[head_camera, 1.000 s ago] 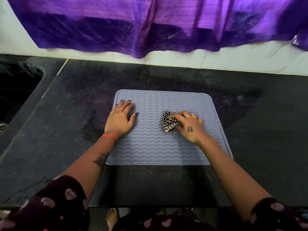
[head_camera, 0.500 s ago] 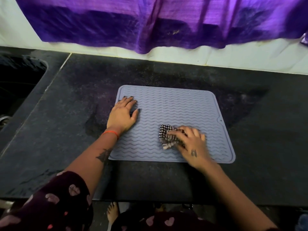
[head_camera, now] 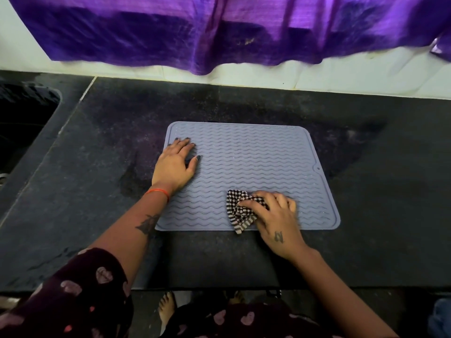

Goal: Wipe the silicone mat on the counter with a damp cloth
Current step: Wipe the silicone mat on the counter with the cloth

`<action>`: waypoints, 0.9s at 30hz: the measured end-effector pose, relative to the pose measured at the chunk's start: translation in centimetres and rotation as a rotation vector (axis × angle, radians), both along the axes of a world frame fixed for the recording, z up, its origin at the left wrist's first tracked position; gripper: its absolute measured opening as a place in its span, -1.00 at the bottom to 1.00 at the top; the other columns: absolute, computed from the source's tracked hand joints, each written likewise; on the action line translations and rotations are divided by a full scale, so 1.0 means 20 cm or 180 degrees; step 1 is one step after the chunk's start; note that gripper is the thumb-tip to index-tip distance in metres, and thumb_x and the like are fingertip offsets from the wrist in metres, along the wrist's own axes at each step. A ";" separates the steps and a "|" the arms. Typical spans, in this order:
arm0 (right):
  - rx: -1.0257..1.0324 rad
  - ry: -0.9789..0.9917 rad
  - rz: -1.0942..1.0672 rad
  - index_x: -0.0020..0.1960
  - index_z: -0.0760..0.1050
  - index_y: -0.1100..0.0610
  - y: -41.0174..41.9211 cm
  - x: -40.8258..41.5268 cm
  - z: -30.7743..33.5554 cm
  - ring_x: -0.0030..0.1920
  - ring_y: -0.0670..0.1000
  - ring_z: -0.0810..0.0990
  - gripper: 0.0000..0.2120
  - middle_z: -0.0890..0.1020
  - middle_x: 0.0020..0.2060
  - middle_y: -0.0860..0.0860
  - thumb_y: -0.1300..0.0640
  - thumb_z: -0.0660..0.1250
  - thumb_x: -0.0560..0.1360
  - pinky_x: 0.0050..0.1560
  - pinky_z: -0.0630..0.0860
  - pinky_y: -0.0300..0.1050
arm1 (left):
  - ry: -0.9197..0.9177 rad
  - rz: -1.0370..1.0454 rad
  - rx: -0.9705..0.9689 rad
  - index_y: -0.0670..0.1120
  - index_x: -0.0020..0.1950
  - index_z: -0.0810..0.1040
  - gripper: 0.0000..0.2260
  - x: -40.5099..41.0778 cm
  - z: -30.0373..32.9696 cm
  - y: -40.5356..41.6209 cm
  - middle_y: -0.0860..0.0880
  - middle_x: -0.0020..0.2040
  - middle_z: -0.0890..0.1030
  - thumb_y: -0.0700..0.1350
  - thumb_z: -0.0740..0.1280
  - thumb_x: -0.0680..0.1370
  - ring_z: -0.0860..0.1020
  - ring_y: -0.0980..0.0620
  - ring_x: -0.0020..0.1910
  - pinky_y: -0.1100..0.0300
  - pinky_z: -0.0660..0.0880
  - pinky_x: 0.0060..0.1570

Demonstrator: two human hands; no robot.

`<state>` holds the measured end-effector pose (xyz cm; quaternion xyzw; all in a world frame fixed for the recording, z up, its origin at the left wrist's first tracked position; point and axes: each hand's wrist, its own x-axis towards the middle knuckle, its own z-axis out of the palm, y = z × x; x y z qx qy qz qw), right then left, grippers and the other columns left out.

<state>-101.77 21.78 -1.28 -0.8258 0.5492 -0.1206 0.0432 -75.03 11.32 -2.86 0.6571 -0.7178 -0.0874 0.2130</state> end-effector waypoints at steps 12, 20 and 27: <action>-0.0356 -0.0238 -0.0220 0.23 0.38 -0.20 0.07 -0.18 -0.02 0.10 0.03 0.38 -0.62 0.49 0.18 -0.06 0.08 0.15 0.46 0.02 0.16 -0.08 | -0.0016 0.0015 0.0009 -0.12 0.40 0.39 -0.47 0.00 0.00 0.01 -0.08 0.43 0.36 0.11 0.08 0.51 0.23 -0.08 0.46 0.07 0.10 0.44; -0.0368 -0.0374 -0.0136 0.25 0.35 -0.21 -0.02 -0.24 0.00 0.08 0.05 0.41 -0.62 0.50 0.18 -0.04 0.06 0.08 0.48 0.00 0.22 -0.06 | -0.0017 0.0047 0.0024 -0.10 0.40 0.39 -0.48 0.00 0.00 0.01 -0.06 0.43 0.36 0.13 0.08 0.51 0.23 -0.05 0.46 0.08 0.10 0.44; -0.0273 0.0018 -0.0144 0.26 0.33 -0.24 -0.13 -0.28 -0.05 0.05 0.08 0.45 -0.59 0.51 0.16 -0.04 0.05 0.10 0.45 -0.04 0.29 -0.01 | 0.0100 0.0124 -0.0034 -0.08 0.36 0.44 -0.49 0.01 -0.01 0.00 -0.05 0.40 0.40 0.13 0.12 0.50 0.27 -0.05 0.43 0.06 0.15 0.44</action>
